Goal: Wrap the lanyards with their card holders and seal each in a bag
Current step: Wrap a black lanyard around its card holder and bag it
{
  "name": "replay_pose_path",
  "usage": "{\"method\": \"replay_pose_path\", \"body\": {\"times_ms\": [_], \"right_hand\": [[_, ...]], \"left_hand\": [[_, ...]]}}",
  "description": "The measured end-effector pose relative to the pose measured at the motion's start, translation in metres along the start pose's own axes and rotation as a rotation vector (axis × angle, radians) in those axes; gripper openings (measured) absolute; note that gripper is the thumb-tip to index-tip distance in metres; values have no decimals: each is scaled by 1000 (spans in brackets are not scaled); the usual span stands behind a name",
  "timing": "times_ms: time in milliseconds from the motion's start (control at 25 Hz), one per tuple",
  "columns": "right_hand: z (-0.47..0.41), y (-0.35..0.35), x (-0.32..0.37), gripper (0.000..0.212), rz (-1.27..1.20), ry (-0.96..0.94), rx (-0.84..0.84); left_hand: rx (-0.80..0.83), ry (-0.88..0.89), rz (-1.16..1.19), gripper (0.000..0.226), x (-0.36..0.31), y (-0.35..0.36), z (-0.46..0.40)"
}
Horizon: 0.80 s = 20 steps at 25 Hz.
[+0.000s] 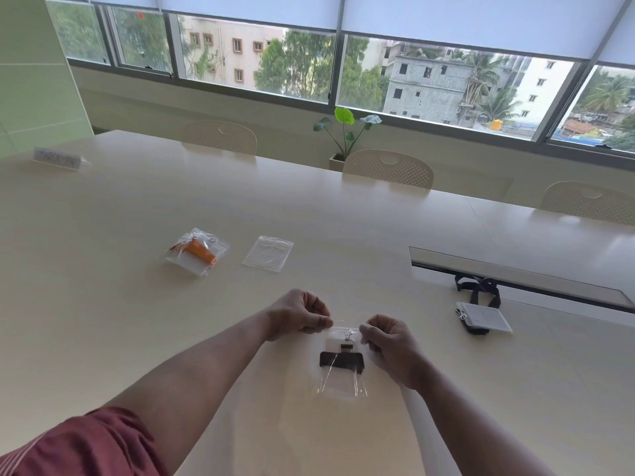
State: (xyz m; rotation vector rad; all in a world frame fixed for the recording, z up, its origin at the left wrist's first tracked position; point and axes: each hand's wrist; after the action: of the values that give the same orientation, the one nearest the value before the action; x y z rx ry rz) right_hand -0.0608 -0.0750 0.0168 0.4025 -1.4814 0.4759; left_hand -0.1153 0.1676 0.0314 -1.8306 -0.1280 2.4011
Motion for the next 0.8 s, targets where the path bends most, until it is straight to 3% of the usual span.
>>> {"method": "replay_pose_path", "body": {"times_ms": [320, 480, 560, 640, 800], "right_hand": [[-3, 0, -2, 21, -229, 4, -109], [-3, -2, -3, 23, -245, -4, -147], [-4, -2, -3, 22, -224, -17, -169], [-7, 0, -2, 20, -220, -9, -198], [-12, 8, 1, 15, -171, 6, -245]], "left_hand": [[-271, 129, 278, 35, 10, 7, 2], [-284, 119, -47, 58, 14, 27, 10], [-200, 107, -50, 73, 15, 35, 15], [-158, 85, 16, 70, 14, 36, 19], [-233, 65, 119, 47, 10, 38, 27]]}}
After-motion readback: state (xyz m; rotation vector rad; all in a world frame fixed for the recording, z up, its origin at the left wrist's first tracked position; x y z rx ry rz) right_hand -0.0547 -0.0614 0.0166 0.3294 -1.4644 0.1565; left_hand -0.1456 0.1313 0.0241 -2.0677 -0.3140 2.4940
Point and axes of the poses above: each hand's wrist, its own z-axis away from the middle knuckle, its own y-axis out of the palm, x = y × z, and after that the axes turned 4 degrees about -y, right-handed
